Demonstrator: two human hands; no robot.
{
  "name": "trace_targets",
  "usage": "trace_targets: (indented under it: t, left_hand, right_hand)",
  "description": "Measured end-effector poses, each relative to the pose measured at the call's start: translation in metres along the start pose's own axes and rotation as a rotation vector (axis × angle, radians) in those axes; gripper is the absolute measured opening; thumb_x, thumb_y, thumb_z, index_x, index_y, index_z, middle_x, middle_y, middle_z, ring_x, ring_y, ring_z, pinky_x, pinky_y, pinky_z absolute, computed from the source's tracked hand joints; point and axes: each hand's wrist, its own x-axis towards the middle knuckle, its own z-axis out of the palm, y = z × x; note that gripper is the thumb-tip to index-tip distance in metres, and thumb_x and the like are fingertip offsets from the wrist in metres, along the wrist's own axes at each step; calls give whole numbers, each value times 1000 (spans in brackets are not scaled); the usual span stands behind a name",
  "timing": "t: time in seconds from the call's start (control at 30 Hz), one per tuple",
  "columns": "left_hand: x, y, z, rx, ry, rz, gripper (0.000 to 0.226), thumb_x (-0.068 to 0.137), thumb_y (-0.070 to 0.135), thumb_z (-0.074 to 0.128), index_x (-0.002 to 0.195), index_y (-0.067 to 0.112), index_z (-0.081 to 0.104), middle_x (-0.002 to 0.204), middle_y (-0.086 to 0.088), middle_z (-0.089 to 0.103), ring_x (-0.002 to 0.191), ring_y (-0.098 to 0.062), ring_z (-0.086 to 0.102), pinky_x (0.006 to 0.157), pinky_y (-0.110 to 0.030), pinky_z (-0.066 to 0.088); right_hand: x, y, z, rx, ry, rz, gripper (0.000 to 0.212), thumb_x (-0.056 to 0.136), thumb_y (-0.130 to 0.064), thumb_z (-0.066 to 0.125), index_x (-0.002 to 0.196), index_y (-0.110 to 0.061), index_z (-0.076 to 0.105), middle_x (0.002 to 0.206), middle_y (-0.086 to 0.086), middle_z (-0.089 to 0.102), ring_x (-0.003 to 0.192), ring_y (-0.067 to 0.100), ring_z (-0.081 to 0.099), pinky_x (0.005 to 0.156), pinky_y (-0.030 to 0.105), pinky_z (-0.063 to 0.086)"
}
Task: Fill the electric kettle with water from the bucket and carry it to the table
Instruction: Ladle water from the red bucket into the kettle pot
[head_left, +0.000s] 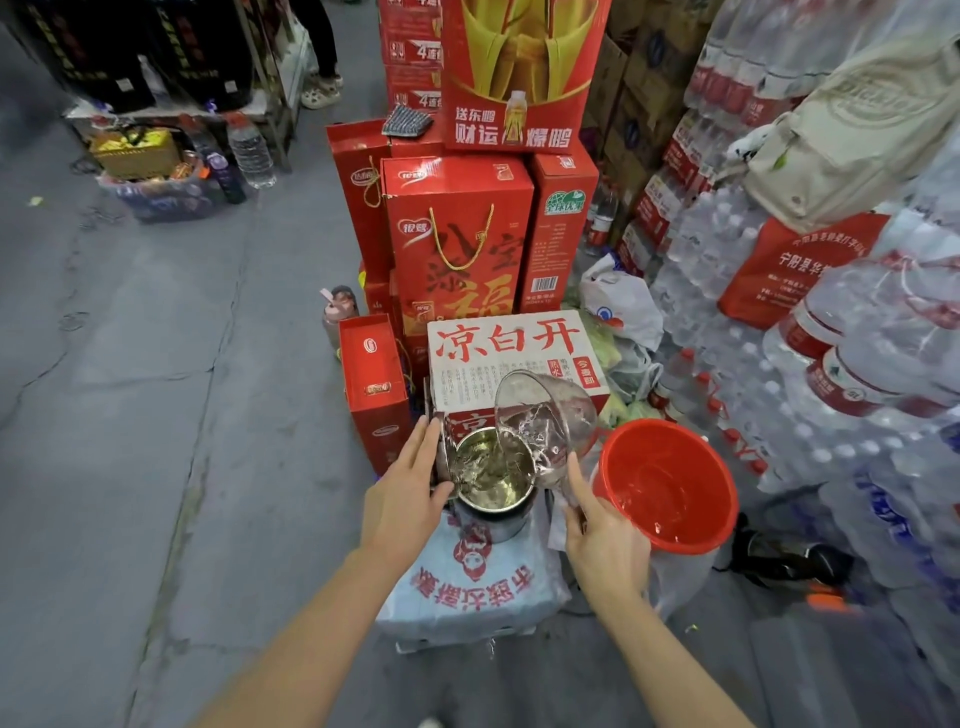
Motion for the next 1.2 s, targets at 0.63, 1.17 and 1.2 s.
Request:
trace_targets:
  t: [0.63, 1.17, 1.2]
  left_hand:
    - [-1, -6, -2, -70, -23, 6, 87, 88, 32, 68, 154, 35, 13, 161, 16, 14, 82, -7, 65, 59, -28, 56]
    - [-16, -14, 23, -179, 69, -103, 88, 84, 19, 72, 153, 33, 18, 156, -4, 35, 125, -36, 53, 93, -59, 49]
    - [-17, -13, 23, -178, 76, -106, 89, 85, 20, 71, 153, 36, 16, 155, -5, 38, 123, -36, 55, 92, -59, 50]
  right_hand:
    - [-9, 19, 2, 1276, -6, 645, 65, 88, 0, 68, 142, -30, 49, 70, 8, 74, 41, 11, 53, 39, 22, 44]
    - [25, 157, 61, 1183, 181, 1012, 70, 85, 2, 72, 148, -13, 45, 68, 15, 65, 49, 19, 54, 40, 24, 48]
    - [26, 162, 66, 1173, 177, 1020, 69, 85, 2, 72, 147, -11, 46, 69, 14, 64, 47, 16, 54, 40, 23, 48]
